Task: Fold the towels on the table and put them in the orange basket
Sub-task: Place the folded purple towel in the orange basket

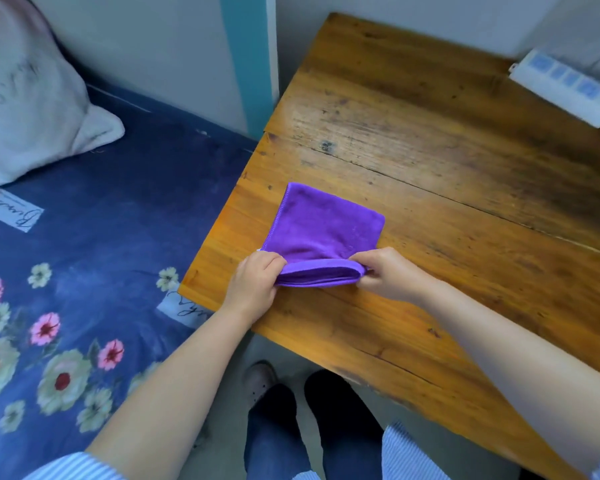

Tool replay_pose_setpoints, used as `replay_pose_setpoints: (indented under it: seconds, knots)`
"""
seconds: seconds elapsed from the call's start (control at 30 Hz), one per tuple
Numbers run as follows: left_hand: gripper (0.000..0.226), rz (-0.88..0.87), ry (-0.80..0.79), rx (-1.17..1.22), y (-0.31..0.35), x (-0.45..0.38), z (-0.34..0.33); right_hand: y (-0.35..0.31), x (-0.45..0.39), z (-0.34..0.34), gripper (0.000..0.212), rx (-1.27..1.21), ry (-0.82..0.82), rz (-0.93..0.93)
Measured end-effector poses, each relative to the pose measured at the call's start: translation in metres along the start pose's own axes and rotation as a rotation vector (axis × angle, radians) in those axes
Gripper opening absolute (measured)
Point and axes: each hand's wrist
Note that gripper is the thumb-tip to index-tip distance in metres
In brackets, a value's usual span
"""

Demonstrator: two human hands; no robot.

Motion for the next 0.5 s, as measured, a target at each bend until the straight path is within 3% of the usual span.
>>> replay_pose_setpoints:
  seconds: [0.07,0.17,0.3,0.5]
  knots:
    - [0.043,-0.010,0.015,-0.025,0.006,0.001,0.005,0.003,0.005,0.008,0.014,-0.034,-0.008,-0.038]
    - [0.033,0.072,-0.110,-0.001,0.013,0.000,0.017,-0.003,0.012,0.020,0.029,0.003,0.007,0.019]
    - [0.019,0.122,-0.165,-0.020,0.019,0.006,0.058,-0.037,0.015,0.031,0.057,0.321,0.032,0.170]
    - [0.017,0.216,-0.093,-0.164,-0.008,0.081,0.146,-0.148,-0.015,0.042,0.034,0.638,-0.049,0.336]
Point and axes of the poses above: each hand's wrist, its own x-axis away from the middle knuckle, its own z-axis out of the back of the hand, y = z × x, and after that the axes turned 6 degrees about x, right-handed
